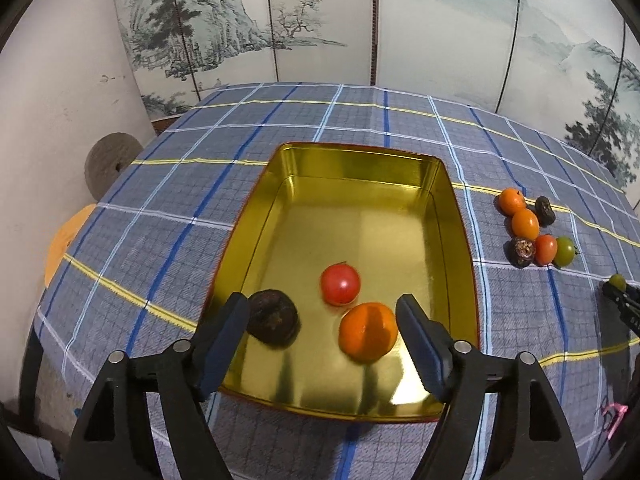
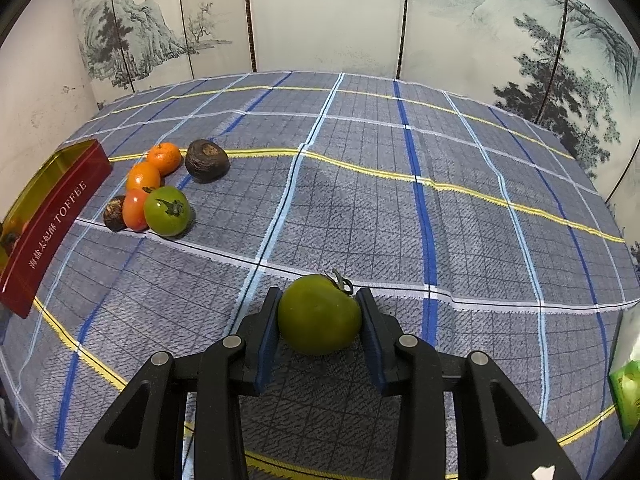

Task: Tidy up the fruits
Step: 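Carry the green tomato over the gold tin with the right gripper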

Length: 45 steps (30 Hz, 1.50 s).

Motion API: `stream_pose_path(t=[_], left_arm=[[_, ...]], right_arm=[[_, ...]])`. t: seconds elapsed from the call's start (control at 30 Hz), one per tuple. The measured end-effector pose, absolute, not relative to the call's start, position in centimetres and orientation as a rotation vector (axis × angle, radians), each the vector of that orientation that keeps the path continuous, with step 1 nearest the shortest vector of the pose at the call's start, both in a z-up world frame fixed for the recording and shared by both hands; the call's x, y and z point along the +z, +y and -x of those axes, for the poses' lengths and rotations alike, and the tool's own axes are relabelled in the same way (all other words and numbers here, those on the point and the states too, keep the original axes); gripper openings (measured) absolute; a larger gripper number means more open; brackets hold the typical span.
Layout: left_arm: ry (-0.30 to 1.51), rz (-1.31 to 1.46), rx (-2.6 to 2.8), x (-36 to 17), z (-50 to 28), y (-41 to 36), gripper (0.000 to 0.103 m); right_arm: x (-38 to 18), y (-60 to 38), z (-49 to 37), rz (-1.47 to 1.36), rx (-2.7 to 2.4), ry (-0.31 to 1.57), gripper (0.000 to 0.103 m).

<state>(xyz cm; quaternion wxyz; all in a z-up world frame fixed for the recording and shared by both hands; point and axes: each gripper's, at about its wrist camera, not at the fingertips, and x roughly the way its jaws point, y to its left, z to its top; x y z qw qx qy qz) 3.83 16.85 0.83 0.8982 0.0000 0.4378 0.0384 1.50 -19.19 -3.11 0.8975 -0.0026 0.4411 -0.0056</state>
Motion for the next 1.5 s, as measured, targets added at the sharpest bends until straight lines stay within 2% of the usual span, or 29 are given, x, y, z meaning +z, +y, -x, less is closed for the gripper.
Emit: stream_pose_path(t=[0.43, 0.83, 1.2, 1.5], left_arm=[[0.901, -0.004, 0.087, 1.0, -2.5, 17.5, 0.079], [0.866, 0.016, 0.157, 2.4, -0.4, 20.2, 0.079], [0.858, 0.084, 0.279, 2.5, 1.4, 25.0, 0.08], [0.875, 0.12, 0.345, 1.7, 2.3, 27.9, 0.08]], right_arm=[[0.1, -14.8, -1.7, 0.036, 0.095, 0.879, 0.035], [2.5, -4.7, -2.7, 0.078, 0.361, 0.856, 0.035], [3.0, 5.9, -3.8, 0.174, 0.568, 0.847, 0.035], [1.3, 11.7, -5.7, 0.256, 0.608, 0.869, 0.035]])
